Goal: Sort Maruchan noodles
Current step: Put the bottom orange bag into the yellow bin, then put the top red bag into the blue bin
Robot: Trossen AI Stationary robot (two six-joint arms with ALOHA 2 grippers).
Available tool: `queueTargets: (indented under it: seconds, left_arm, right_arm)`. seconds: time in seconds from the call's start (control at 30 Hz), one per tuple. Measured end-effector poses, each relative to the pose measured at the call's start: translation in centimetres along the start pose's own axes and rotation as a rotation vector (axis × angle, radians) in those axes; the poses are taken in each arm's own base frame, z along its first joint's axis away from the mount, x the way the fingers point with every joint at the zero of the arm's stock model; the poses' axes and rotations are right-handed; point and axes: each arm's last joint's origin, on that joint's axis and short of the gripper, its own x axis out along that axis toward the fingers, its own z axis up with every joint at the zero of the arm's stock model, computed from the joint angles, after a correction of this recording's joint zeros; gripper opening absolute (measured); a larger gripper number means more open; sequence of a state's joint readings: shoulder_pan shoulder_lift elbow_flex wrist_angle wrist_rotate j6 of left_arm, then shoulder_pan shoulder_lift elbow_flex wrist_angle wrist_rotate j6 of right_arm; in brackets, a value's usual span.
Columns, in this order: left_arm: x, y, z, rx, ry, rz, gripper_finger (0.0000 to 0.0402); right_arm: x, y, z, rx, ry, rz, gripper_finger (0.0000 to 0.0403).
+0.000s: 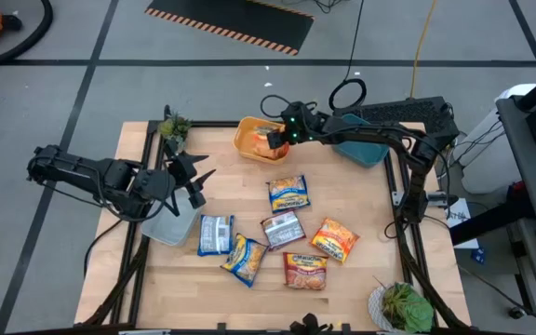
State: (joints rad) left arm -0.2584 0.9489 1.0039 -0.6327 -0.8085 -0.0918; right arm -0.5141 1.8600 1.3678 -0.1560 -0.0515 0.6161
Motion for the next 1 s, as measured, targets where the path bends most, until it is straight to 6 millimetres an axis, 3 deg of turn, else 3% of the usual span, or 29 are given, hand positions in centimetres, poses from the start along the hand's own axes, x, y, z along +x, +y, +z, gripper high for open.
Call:
queueTargets:
  seconds: [0.2,0.4,0.53,0.8,1.0]
  left_arm:
    - [0.0,0.0,-0.2,-0.021,0.014,-0.004,0.02]
    - [-0.3,-0.2,-1.0,-0.016,0.07,-0.015,0.02]
    - [-0.6,-0.4,-1.4,-0.036,0.1,-0.039,0.02]
    - [-1.4,-1.3,-1.7,-0.124,0.111,-0.114,0.02]
    - [-1.9,-2.2,-1.8,-0.169,0.112,-0.153,0.02]
  right_arm:
    - [-2.2,0.9,1.2,-0.1,-0.084,0.026,0.0259]
    - [-6.9,4.6,0.1,-0.283,-0.076,0.12,0.0257]
    - [-10.3,7.9,-2.6,-0.444,-0.049,0.143,0.0256]
    - [-16.6,13.6,-10.0,-0.689,-0.083,0.106,0.0255]
    - [-17.9,15.7,-14.3,-0.729,-0.021,0.164,0.0255]
